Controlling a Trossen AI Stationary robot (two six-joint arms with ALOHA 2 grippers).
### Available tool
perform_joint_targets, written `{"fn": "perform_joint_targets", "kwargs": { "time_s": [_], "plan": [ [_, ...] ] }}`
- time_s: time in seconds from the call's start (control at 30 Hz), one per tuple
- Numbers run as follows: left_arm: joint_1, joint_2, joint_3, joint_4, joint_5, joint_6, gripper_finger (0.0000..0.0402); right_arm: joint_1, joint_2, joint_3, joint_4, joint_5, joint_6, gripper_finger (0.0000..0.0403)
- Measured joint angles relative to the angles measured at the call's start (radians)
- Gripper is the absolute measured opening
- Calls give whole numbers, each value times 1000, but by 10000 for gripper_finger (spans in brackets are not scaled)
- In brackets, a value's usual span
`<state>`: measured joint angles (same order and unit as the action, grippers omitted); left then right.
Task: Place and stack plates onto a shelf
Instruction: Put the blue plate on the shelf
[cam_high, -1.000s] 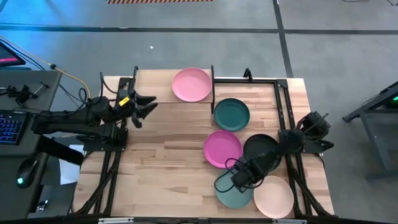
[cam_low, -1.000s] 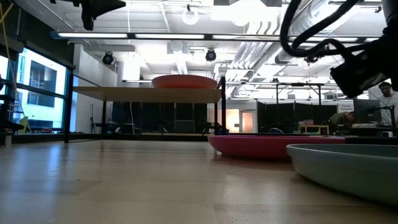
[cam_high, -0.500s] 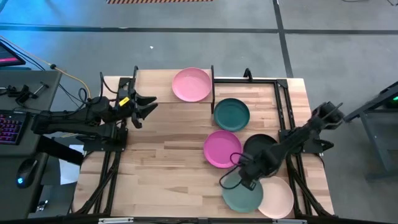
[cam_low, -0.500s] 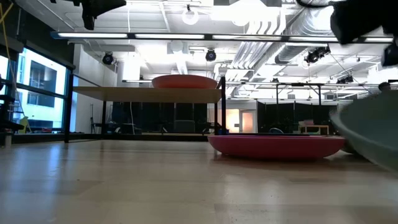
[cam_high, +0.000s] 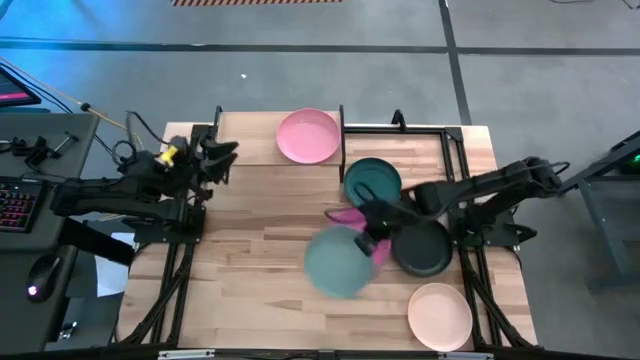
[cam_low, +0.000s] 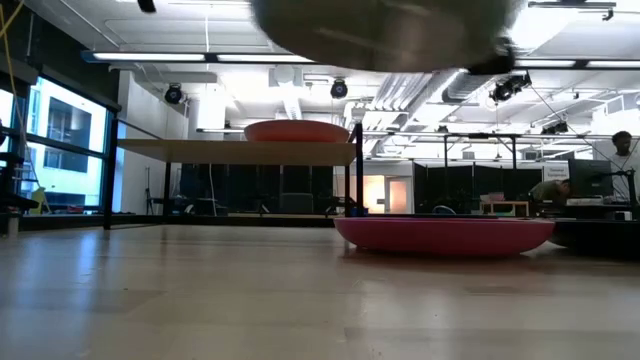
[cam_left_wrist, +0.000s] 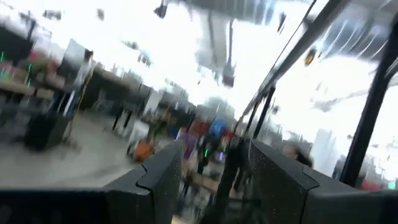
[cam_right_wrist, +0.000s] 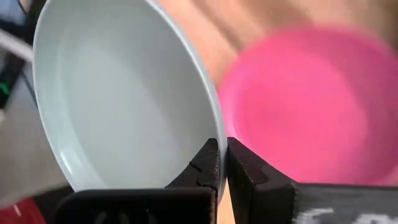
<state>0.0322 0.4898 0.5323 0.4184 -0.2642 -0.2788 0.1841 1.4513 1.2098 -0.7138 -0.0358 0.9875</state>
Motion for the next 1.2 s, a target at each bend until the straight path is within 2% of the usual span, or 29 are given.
{"fn": "perform_joint_targets", "kwargs": {
  "time_s": [0.13, 0.43, 0.6, 0.77, 0.93, 1.07, 1.2],
  "plan": [
    [0, 1, 55, 25, -7, 57, 174, -81, 94, 149, 5, 30, -67, 0],
    [0, 24, 142, -8, -8, 214, 174, -275, 407, 632, 10, 109, -312, 0],
    [0, 25, 142, -14, -8, 207, 174, -369, 580, 866, 24, 113, -339, 0],
    [0, 25, 142, -15, -8, 205, 174, -414, 737, 1044, 47, 100, -333, 0],
    [0, 25, 142, -15, -8, 205, 174, -433, 859, 1148, 53, 137, -285, 0],
    [0, 25, 142, -14, -9, 205, 174, -450, 876, 1100, 136, 137, -215, 0],
    [0, 25, 142, -14, -9, 205, 174, -467, 896, 1099, 144, 148, -174, 0]
  ]
}}
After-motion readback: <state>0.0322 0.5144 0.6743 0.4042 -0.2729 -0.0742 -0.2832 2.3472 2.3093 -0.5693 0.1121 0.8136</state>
